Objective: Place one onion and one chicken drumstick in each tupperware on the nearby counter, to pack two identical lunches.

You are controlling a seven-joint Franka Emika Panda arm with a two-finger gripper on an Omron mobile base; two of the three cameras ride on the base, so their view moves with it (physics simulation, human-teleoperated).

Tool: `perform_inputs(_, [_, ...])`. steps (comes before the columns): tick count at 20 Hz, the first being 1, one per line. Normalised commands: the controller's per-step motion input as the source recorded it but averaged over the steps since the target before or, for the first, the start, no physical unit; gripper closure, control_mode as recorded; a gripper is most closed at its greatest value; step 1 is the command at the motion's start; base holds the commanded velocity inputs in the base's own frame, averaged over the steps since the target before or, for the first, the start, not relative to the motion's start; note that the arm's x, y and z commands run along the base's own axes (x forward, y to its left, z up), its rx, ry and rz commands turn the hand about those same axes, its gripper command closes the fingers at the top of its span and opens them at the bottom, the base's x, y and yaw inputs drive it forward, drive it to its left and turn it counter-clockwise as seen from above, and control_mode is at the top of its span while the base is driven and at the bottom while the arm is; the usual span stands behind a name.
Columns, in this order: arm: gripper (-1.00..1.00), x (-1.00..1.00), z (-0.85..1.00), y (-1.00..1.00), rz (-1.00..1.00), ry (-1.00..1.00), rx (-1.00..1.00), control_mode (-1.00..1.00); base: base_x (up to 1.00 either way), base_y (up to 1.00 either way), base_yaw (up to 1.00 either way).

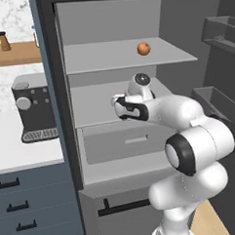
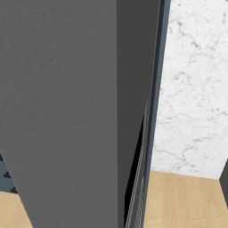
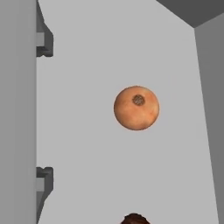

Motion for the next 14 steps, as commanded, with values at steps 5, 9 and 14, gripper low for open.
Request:
perform_inputs(5, [-1.0,0.36,-0.15,0.0,0.0,0.0,0.0,-1.0,0.0,0.0,0.0])
perform_inputs(9, [-1.0,0.55,-0.09,0.0,0.0,0.0,0.0,-1.0,0.0,0.0,0.0])
perform_inputs(14, [-1.0,0.5,-0.14,0.0,0.0,0.0,0.0,-1.0,0.0,0.0,0.0])
